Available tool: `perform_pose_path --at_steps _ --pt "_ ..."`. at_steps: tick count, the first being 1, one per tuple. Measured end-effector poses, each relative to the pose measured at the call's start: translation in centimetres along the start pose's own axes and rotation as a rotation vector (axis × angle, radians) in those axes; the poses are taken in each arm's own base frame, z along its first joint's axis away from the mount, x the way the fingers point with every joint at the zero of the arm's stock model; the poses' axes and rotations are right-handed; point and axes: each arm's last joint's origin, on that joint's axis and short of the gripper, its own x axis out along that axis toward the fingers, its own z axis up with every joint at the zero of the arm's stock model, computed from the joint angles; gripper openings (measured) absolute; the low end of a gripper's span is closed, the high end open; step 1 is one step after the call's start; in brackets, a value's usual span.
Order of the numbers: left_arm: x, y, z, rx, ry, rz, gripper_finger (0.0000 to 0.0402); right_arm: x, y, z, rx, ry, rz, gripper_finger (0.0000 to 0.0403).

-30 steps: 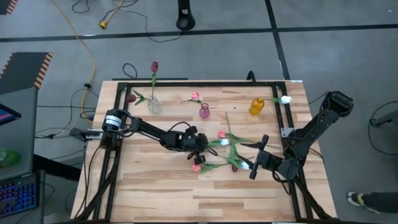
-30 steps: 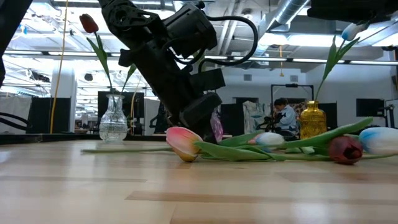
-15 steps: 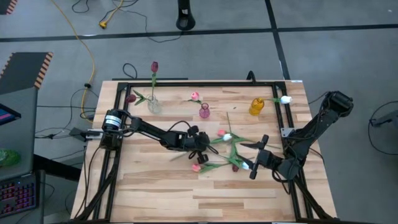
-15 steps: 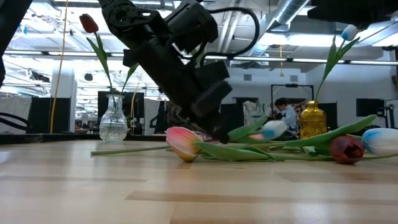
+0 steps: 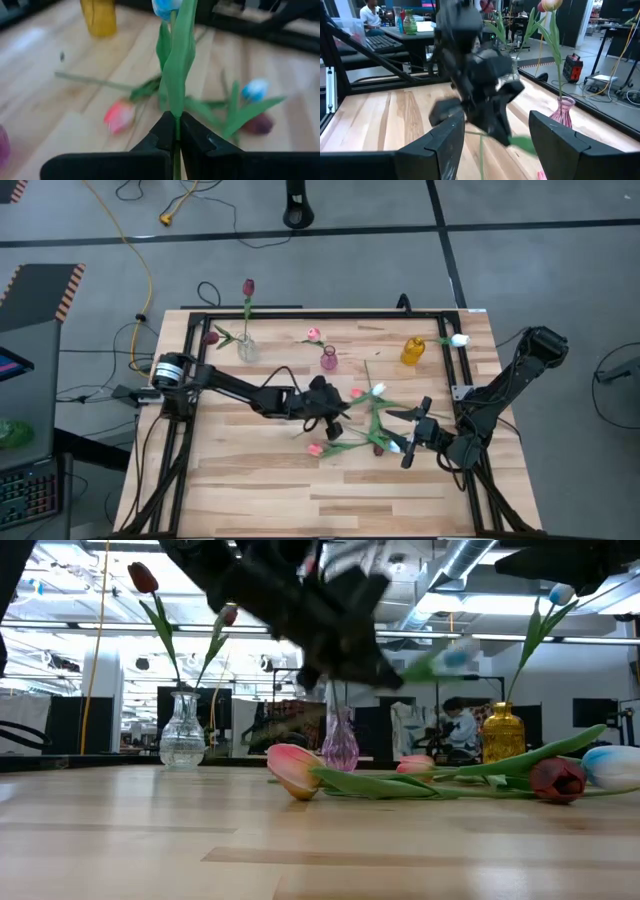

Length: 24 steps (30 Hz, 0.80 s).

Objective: Sort flowers into vase by color
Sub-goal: Put the top white flower into the yellow vase

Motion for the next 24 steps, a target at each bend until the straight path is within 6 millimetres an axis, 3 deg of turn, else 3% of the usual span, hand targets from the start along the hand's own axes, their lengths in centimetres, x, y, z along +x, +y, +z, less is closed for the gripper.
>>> perform_pose_path --at_steps 5,11,24 --pt "-1.9 -1.3 2.3 0.008 -0.147 -0.029 0.0002 0.0 0.0 0.0 0.006 -0.001 0.000 0.0249" --pt "-3.0 -3.1 3.7 0.045 -0.325 -0.094 0.0002 0.5 -0.2 0.1 0.108 0.001 -0.013 0.0249" --pt "-4.3 -5.7 3.6 0.203 -0.412 -0.162 0.0002 3.1 -0.8 1.1 0.172 0.011 0.140 0.0249"
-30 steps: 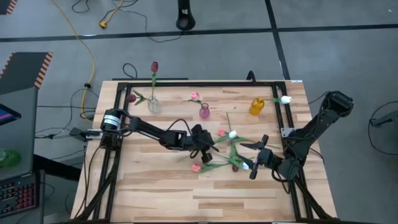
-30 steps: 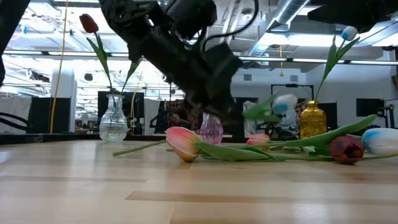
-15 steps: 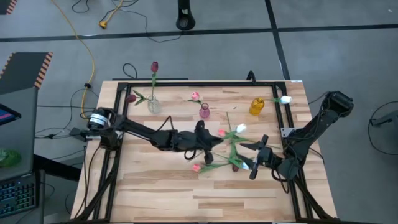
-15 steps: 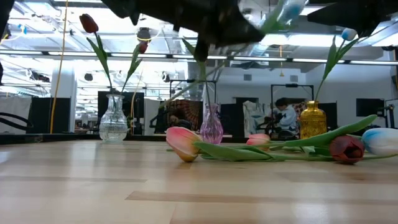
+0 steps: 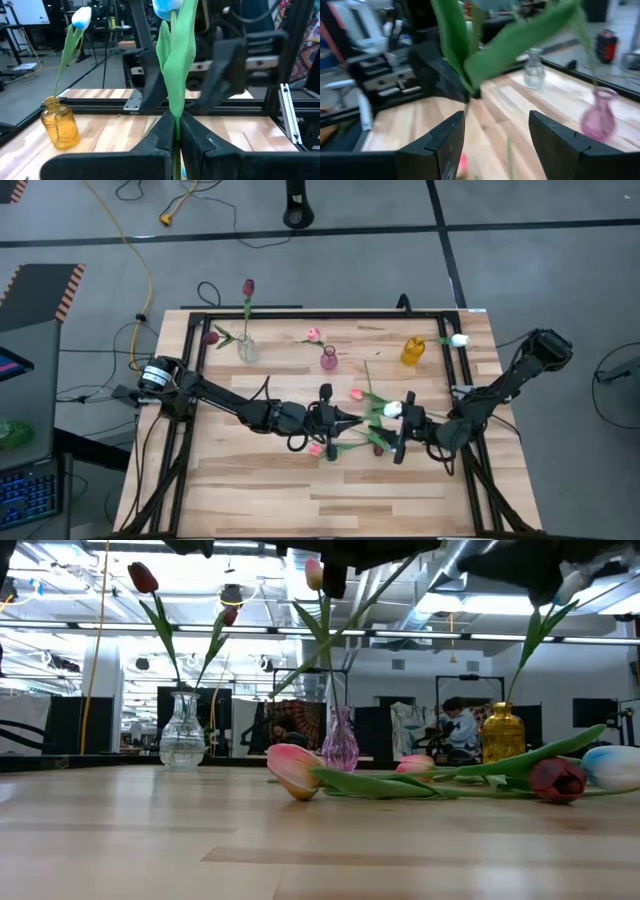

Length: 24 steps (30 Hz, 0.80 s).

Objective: Sort flowers into vase by color
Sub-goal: Put the top white flower into the yellow vase

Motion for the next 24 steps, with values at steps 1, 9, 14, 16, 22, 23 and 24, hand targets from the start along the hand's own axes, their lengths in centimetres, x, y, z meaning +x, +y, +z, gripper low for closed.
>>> perform_pose_path --at_steps 1,9,14,16,22,23,24 --pt "0.0 -0.1 0.0 0.000 0.001 -0.003 0.0002 0.0 0.1 0.2 -0.005 -0.007 0.026 0.0249" --pt "-0.1 -0.4 0.0 0.001 0.001 -0.020 0.0002 0.0 0.5 1.4 -0.075 -0.095 0.093 0.0249" --pt "-0.1 -0.4 0.0 -0.001 -0.001 -0.026 0.0002 0.4 0.3 2.0 -0.098 -0.126 0.128 0.0249" --pt "-0.1 -0.4 0.0 -0.002 -0.002 -0.026 0.0002 0.7 0.2 2.1 -0.113 -0.134 0.166 0.0249" --pt "-0.1 -0.4 0.0 -0.002 -0.002 -0.026 0.0002 1.4 -0.3 2.3 -0.121 -0.137 0.202 0.0239" --pt "-0.1 -0.4 0.0 -0.001 -0.002 -0.026 0.0002 1.5 -0.4 2.4 -0.121 -0.137 0.198 0.0233" --pt "-0.1 -0.4 0.0 -0.001 -0.002 -0.026 0.0002 1.5 -0.4 2.4 -0.121 -0.138 0.195 0.0225"
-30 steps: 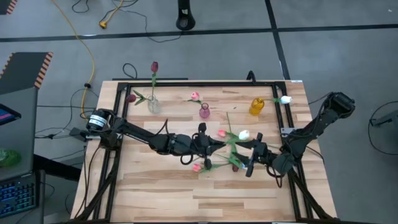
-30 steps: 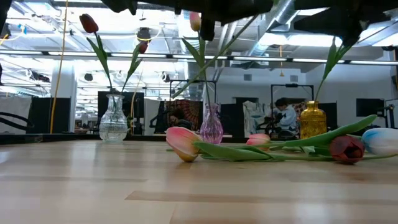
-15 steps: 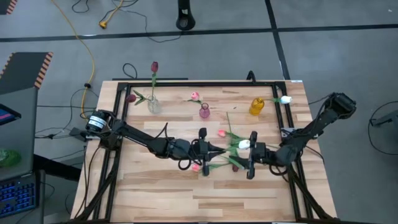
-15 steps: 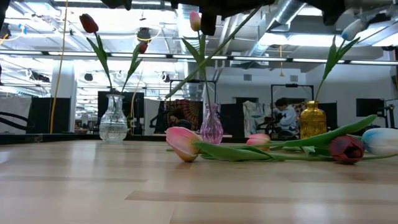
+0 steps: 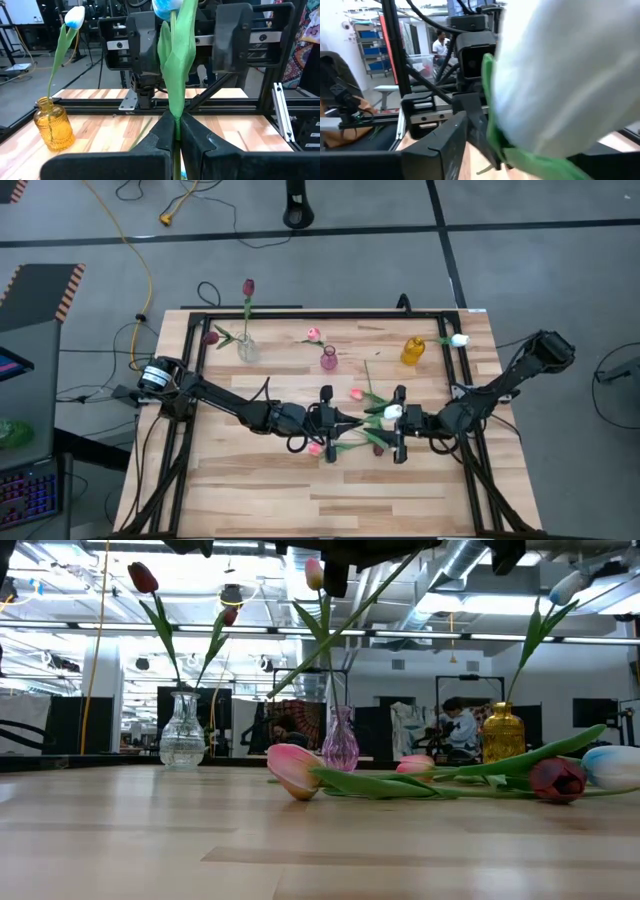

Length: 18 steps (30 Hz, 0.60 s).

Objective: Sort flowers into vase by color
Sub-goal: Put the top white flower into the yellow vase

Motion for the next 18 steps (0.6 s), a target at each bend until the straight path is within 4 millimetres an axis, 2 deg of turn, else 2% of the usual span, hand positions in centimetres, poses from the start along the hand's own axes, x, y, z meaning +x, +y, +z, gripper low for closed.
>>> perform_pose_path --at_steps 12,18 --pt "0.07 0.25 0.00 -0.021 0.000 0.011 0.0002 0.01 -0.02 0.00 0.000 0.000 -0.002 0.0080" --pt "0.19 0.54 -0.02 -0.041 0.002 -0.012 0.0002 0.01 -0.03 0.00 -0.001 0.000 -0.006 0.0036"
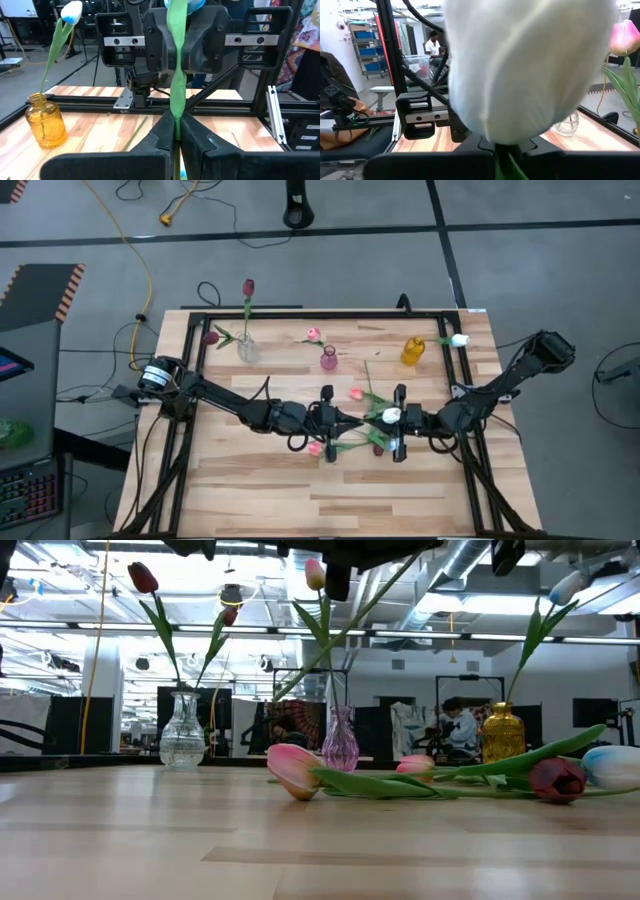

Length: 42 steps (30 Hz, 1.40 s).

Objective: Sort flowers into vase by color
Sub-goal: Put the top white flower into the yellow vase

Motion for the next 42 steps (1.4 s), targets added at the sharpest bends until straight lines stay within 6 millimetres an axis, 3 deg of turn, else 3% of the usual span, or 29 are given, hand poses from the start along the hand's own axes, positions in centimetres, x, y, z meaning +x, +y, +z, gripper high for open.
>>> perform_pose_path --at_steps 4,10,17,22,28,42 --pt "0.0 0.0 0.0 -0.001 0.000 -0.020 0.0020 -0.1 0.0 0.1 -0.043 -0.003 0.005 0.0031" --pt "0.0 0.0 0.0 -0.001 0.003 -0.018 0.0095 -0.7 -0.4 1.4 -0.062 -0.045 0.007 0.0036" --pt "0.0 0.0 -0.1 0.002 0.012 -0.012 0.0158 -2.7 -1.0 3.3 -0.118 -0.065 -0.012 0.0033" --pt "0.0 0.1 -0.2 0.015 0.018 -0.006 0.0166 -4.8 -1.4 4.9 -0.156 -0.004 -0.063 0.0033" --pt "0.0 0.1 -0.7 0.023 0.073 0.011 0.0166 -6.6 -1.4 8.1 -0.217 0.061 -0.098 0.0033" --pt "-0.1 0.2 -1.7 0.011 0.174 0.022 0.0167 -8.3 -3.3 14.8 -0.369 0.152 -0.421 0.0033"
